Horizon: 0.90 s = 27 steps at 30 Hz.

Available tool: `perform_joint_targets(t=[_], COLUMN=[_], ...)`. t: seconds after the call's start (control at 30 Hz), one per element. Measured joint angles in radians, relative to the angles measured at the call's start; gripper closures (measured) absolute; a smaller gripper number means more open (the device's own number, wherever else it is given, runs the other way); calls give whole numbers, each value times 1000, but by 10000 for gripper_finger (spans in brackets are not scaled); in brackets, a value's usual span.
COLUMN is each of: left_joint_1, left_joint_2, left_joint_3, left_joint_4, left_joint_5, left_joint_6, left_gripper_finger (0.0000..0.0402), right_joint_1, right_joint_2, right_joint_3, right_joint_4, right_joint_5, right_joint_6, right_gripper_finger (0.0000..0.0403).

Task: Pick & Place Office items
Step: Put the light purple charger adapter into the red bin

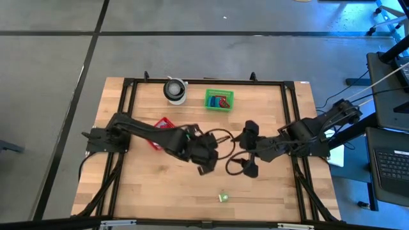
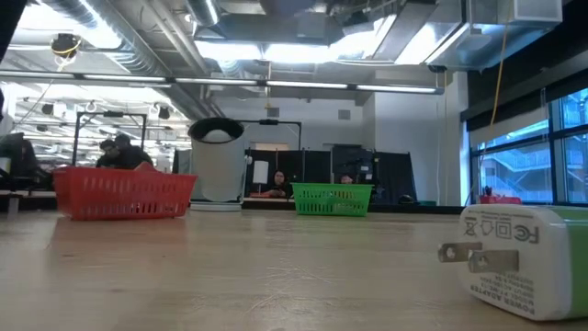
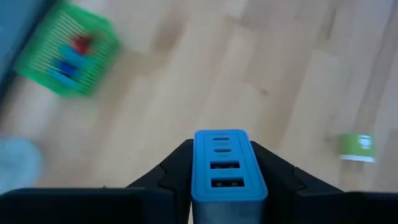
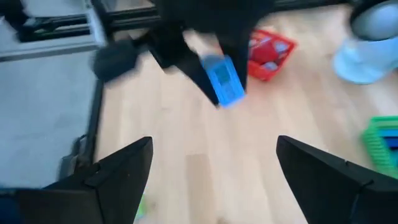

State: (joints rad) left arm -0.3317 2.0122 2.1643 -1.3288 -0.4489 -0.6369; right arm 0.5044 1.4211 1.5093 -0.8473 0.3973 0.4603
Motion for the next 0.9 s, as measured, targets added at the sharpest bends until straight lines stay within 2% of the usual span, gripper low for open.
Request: perform_joint_targets(t=[0.17, 0.37, 0.5, 0.53, 0.7, 0.77, 0.9], left_joint_1=[1, 1, 28, 40, 117, 160, 245], left_joint_2=[-93, -194, -228, -242, -391, -463, -643], left_joint_3=[18, 18, 14, -6, -241, -385, -718], left_joint_4=[-36, -113, -256, -241, -176, -149, 61], left_joint_5=[-116, -243, -295, -299, -230, -192, -61], left_joint_6=[74, 137, 91, 90, 121, 91, 71], left_gripper_finger=[281, 281, 280, 281, 281, 281, 281], right_joint_1=[-36, -94, -139, -150, -196, -208, -235], right_joint_2=[-32, -47, -46, -44, -43, -42, -42], right_joint_3=[0, 0, 0, 0, 0, 0, 0], right_joint_4=[0, 1, 1, 1, 1, 0, 0], right_joint_5=[99, 169, 190, 190, 190, 190, 190], right_joint_6=[-1, -24, -31, -31, -31, -31, -49], right_gripper_finger=[57, 57, 57, 57, 57, 57, 57])
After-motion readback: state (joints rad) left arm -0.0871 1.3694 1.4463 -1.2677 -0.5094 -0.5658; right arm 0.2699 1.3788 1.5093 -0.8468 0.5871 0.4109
